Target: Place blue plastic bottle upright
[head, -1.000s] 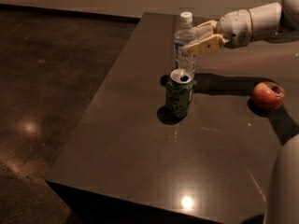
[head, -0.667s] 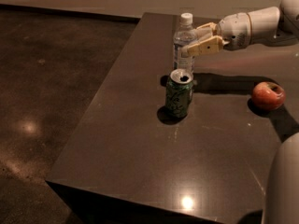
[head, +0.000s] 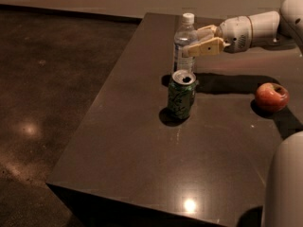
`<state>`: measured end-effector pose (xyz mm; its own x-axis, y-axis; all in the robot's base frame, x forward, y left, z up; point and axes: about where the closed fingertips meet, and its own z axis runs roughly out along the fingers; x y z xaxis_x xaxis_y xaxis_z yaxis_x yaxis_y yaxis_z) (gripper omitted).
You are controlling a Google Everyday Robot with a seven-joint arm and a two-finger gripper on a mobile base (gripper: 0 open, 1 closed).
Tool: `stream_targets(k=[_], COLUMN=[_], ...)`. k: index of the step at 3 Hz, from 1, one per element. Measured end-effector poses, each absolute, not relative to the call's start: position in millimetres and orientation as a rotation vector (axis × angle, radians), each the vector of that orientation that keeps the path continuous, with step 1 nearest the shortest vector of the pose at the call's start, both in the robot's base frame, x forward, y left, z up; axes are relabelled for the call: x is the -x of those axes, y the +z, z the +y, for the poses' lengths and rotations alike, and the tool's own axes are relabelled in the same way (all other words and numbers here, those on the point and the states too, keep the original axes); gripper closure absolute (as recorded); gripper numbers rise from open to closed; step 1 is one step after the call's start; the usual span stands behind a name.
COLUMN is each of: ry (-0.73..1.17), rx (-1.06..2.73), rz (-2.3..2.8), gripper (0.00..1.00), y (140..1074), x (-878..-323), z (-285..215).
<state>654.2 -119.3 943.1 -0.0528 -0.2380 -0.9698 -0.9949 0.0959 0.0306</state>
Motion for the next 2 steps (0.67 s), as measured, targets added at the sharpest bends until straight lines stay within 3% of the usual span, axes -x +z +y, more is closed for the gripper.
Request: stream_targets(k=[1, 2], ry=[1.049, 1.052], rx=[1.295, 1.295], rz=[1.458, 1.456], gripper=[0.14, 0.0], y=[942.8, 942.4], x=[-655.4, -656.6], z=[-116.1, -113.1])
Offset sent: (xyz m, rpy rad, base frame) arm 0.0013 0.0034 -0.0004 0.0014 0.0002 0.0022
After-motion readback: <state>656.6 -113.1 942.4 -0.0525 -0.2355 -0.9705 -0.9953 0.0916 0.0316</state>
